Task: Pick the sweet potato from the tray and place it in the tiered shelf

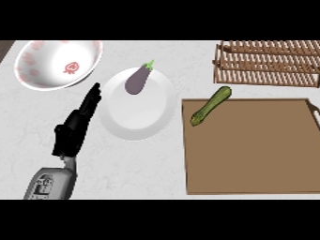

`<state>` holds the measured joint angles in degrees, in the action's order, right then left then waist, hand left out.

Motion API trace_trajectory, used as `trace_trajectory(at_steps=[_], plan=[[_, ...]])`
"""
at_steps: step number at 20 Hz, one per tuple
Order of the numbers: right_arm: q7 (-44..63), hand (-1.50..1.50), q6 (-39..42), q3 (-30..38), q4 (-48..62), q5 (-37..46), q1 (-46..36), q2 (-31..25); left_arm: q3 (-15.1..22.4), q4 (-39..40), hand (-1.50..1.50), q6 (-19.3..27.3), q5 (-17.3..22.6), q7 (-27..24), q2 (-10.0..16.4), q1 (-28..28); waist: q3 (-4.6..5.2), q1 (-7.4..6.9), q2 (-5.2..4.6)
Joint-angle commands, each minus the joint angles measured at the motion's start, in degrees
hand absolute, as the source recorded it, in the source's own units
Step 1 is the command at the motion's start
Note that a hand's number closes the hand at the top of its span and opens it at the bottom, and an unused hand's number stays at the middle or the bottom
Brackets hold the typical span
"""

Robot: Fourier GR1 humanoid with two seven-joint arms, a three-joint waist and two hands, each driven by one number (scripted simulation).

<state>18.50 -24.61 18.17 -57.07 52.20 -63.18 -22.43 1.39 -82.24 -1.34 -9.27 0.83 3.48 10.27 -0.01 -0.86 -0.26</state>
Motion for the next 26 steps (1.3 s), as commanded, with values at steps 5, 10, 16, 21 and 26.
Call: trace_trajectory(at_steps=[5, 10, 16, 21, 26], plan=[[5.3, 1.50, -1.7, -1.1, 10.2, 7.8, -0.3, -6.5, -0.8, -0.9, 0.00, -0.3, 0.1, 1.6, 1.0, 0.4, 0.15, 0.35, 0.15], [8.2, -1.50, -6.7, 0.2, 11.2, 8.5, 2.7, -5.4, -2.0, 4.7, 0.00, -0.6, 1.2, -0.5, 0.2, 3.3, 0.05, 0.87, 0.04], [8.3, -1.50, -6.5, 1.7, 9.4, 3.5, -0.4, -4.8, 0.0, -1.2, 0.00, 1.0, -0.8, 2.2, -0.6, 1.8, 0.01, 0.41, 0.22], [6.0, -1.50, -1.7, 4.6, 6.3, -4.1, -1.8, -7.2, -2.0, 3.5, 0.00, 0.6, 0.1, -0.7, 0.0, 3.1, 0.04, 0.88, 0.21], [7.4, -1.50, 3.0, 3.3, -1.6, -8.3, 0.7, -5.9, -0.8, -1.3, 0.00, -0.4, -0.4, -0.7, 1.0, -2.8, 0.03, 0.82, 0.52]])
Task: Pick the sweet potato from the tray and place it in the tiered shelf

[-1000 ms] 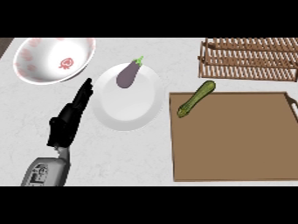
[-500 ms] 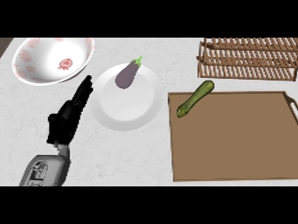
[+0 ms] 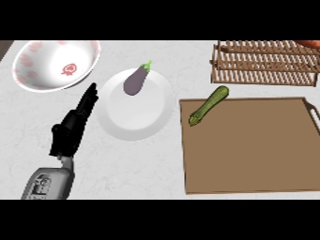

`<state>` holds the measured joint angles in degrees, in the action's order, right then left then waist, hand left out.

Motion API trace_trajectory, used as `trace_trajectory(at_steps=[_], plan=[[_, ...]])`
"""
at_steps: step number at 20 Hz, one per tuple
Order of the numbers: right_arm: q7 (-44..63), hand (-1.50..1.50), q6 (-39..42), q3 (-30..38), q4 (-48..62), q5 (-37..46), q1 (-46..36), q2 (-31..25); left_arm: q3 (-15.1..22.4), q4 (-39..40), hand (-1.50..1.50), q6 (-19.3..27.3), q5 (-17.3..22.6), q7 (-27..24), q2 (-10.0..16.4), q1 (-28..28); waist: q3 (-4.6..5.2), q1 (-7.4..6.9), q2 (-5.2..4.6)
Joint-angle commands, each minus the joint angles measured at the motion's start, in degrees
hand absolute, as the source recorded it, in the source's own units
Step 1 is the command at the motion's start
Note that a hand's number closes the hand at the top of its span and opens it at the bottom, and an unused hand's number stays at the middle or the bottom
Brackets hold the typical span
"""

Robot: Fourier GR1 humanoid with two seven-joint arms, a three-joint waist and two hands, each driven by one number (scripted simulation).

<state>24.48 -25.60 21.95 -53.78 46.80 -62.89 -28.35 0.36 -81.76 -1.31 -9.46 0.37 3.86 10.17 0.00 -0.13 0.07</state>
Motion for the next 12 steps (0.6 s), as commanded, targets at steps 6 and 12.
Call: trace_trajectory(at_steps=[6, 12], plan=[[3.5, -1.50, -0.7, 4.2, -6.4, -6.9, -4.8, -2.4, 0.4, -1.2, 0.00, 0.2, 0.1, 1.2, -0.9, 0.5, 0.02, 0.18, 0.22], [9.6, -1.50, -0.3, 9.3, -10.9, -9.0, -3.9, -9.8, 1.1, -0.5, 0.00, 1.1, -1.2, -2.5, -1.1, -3.8, 0.05, 0.67, 0.26]])
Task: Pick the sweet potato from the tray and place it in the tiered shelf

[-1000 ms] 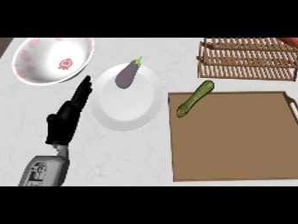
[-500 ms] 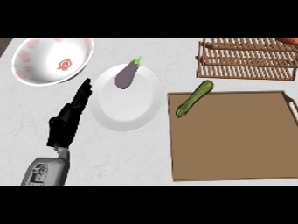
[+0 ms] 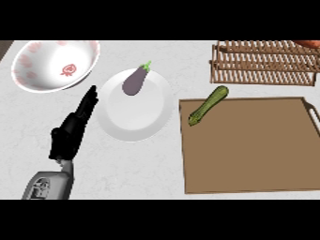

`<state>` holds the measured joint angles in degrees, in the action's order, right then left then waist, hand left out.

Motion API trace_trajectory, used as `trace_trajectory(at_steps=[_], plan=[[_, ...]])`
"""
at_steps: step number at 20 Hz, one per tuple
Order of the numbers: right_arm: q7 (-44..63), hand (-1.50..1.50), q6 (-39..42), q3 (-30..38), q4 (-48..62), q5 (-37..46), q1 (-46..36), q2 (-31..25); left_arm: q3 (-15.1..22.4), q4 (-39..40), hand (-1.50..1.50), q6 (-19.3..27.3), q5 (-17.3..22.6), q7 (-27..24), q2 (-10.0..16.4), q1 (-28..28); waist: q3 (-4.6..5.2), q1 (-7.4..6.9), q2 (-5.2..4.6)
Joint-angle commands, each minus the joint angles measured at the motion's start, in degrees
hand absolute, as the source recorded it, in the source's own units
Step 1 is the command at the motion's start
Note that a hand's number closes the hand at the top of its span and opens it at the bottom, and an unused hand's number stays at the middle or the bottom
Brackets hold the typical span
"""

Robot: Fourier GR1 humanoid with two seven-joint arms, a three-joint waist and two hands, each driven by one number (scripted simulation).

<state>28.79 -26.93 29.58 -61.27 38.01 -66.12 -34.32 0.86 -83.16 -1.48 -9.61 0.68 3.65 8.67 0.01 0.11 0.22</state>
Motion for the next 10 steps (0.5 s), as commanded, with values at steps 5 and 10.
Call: trace_trajectory(at_steps=[5, 10], plan=[[13.8, -1.50, 9.7, 6.9, -8.0, -4.5, 7.2, -9.3, -1.0, -0.1, 0.00, 0.4, 0.5, 0.5, 0.1, -0.4, 0.00, 1.16, 0.31], [15.8, -1.50, 23.4, 14.5, -14.1, -13.0, 17.7, -16.5, -3.0, -2.0, 0.00, -0.2, 1.9, 3.7, 1.7, 1.7, -0.09, 2.40, 0.64]])
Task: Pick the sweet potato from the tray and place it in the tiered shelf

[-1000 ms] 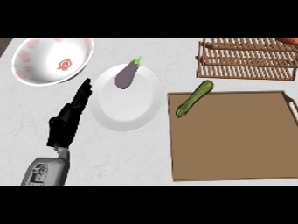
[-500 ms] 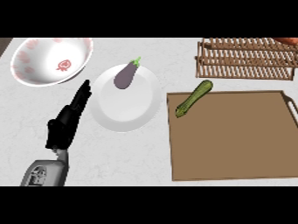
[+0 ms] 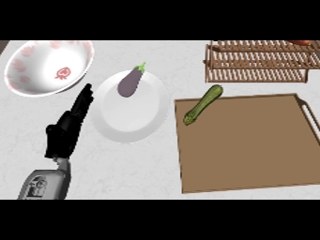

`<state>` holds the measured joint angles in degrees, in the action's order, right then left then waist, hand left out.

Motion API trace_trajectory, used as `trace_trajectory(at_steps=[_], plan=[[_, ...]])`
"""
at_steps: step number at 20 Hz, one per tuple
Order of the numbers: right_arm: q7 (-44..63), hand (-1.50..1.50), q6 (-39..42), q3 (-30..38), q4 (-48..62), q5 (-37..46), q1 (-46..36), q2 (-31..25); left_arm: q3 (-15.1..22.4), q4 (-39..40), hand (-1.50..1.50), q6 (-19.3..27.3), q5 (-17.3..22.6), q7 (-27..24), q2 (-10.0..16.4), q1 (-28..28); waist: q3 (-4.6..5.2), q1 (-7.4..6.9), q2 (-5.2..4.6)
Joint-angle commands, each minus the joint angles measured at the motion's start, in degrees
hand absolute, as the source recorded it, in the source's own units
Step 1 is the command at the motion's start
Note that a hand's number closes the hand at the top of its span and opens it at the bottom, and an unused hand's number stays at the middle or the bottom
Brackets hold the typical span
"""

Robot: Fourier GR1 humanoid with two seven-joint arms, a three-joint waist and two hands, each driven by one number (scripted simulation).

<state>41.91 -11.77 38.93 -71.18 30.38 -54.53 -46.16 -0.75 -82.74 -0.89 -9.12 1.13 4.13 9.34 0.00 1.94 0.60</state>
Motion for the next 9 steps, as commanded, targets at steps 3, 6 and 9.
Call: trace_trajectory(at_steps=[3, 6, 9], plan=[[2.7, -1.50, 15.9, 9.1, -7.1, -8.3, 12.8, -9.2, 1.3, -1.7, 0.00, 0.2, -0.7, -0.5, -0.6, -2.4, -0.04, 0.54, 0.13], [0.1, -1.50, 22.3, 16.0, -8.5, -14.5, 18.9, -10.6, 0.1, 1.2, 0.00, 0.6, -0.2, -0.8, -0.8, -1.2, -0.04, 0.42, -0.16], [0.9, -1.50, 27.9, 24.3, -11.3, -19.5, 24.3, -11.5, -1.1, 2.4, 0.00, 0.3, -0.2, -3.3, 0.6, -0.7, -0.02, 0.91, -0.12]])
